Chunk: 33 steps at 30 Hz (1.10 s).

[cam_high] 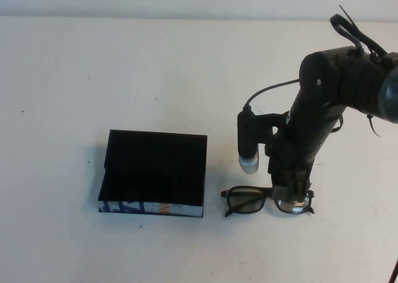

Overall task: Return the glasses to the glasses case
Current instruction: Pick up the glasses from the table

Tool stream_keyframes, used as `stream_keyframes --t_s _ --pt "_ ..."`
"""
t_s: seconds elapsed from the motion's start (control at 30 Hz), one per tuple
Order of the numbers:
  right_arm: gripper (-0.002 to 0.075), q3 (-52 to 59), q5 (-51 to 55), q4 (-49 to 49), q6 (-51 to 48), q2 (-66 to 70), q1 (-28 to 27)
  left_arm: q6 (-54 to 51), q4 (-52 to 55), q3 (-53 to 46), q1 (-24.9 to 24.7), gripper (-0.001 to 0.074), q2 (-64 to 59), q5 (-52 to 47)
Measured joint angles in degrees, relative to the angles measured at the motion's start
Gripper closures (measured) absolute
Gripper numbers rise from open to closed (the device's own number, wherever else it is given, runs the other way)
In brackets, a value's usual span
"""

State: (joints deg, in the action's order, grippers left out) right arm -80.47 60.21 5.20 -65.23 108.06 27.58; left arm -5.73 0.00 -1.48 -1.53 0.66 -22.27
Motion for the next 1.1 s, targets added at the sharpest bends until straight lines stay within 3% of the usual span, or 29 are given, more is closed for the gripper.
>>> stream_keyframes --t_s 1.1 --pt "0.0375 -3.79 0.32 0.58 0.00 6.30 0.00 0.00 0.00 0.00 0.00 0.0739 0.00 0.00"
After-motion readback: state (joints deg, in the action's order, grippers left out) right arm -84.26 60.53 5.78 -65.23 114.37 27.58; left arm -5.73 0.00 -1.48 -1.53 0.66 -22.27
